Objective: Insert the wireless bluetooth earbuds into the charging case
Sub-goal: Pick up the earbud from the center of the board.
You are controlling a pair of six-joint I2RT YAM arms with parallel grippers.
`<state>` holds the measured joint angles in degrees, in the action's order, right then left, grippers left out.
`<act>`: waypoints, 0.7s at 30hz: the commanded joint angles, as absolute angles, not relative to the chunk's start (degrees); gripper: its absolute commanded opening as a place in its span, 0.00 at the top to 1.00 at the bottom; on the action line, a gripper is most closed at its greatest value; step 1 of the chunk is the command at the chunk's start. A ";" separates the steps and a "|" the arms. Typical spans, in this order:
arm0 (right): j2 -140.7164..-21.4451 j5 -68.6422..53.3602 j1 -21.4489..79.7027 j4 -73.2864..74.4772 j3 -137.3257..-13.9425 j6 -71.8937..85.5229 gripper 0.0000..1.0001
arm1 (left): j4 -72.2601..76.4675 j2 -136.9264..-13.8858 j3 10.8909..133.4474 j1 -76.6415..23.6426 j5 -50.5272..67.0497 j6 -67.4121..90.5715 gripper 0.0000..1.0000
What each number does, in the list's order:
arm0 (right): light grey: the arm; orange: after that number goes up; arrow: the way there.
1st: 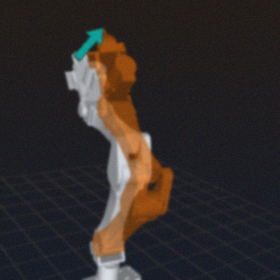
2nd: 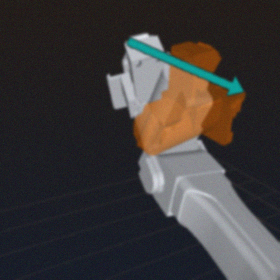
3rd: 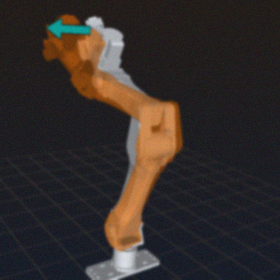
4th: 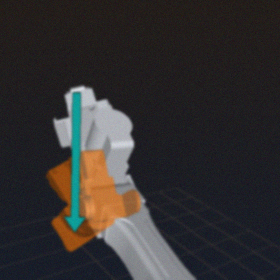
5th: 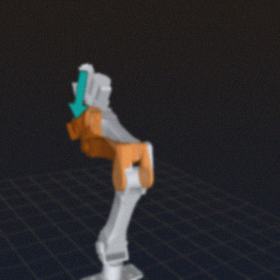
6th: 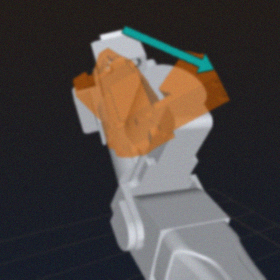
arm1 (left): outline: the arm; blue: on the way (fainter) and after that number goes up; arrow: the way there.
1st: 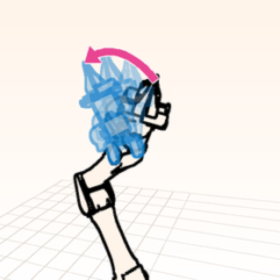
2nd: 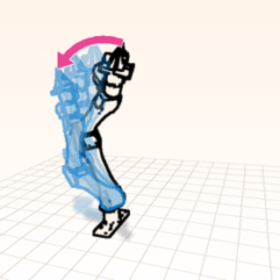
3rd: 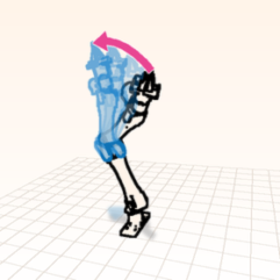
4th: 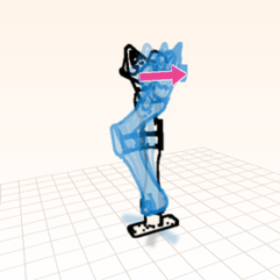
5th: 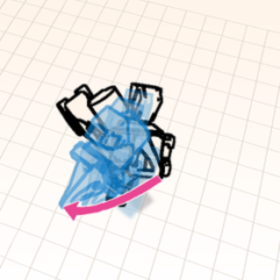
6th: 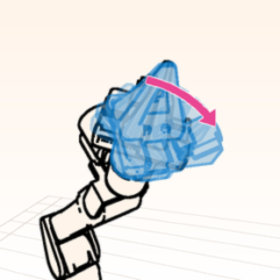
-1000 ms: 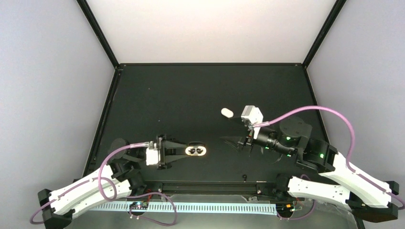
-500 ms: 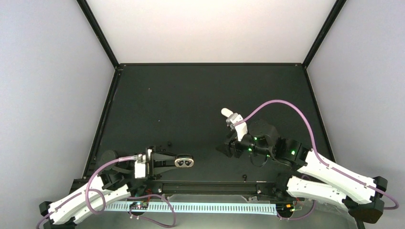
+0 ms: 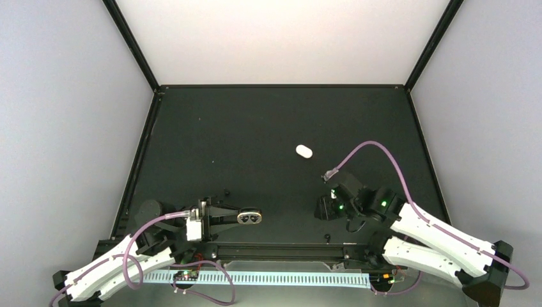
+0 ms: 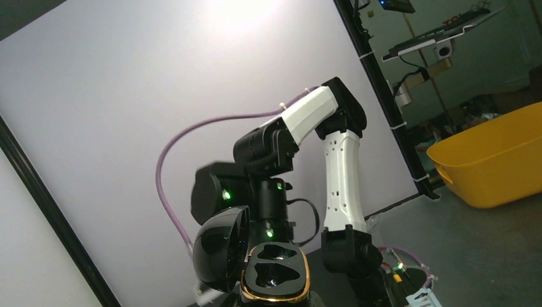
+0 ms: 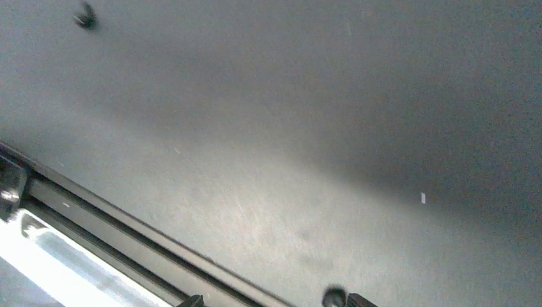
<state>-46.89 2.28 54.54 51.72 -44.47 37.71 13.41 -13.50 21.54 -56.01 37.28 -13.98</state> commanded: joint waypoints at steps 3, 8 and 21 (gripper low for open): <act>-45.97 -3.97 54.27 56.59 -35.88 49.49 0.46 | 13.79 -13.01 20.75 -56.29 37.16 -15.01 0.99; -47.17 -5.18 54.28 52.34 -30.66 52.62 0.50 | 13.81 -13.43 20.74 -56.34 37.59 -15.34 0.98; -57.84 -5.32 54.24 46.32 -28.82 50.98 0.58 | 13.80 -13.45 20.72 -56.34 37.76 -14.87 0.99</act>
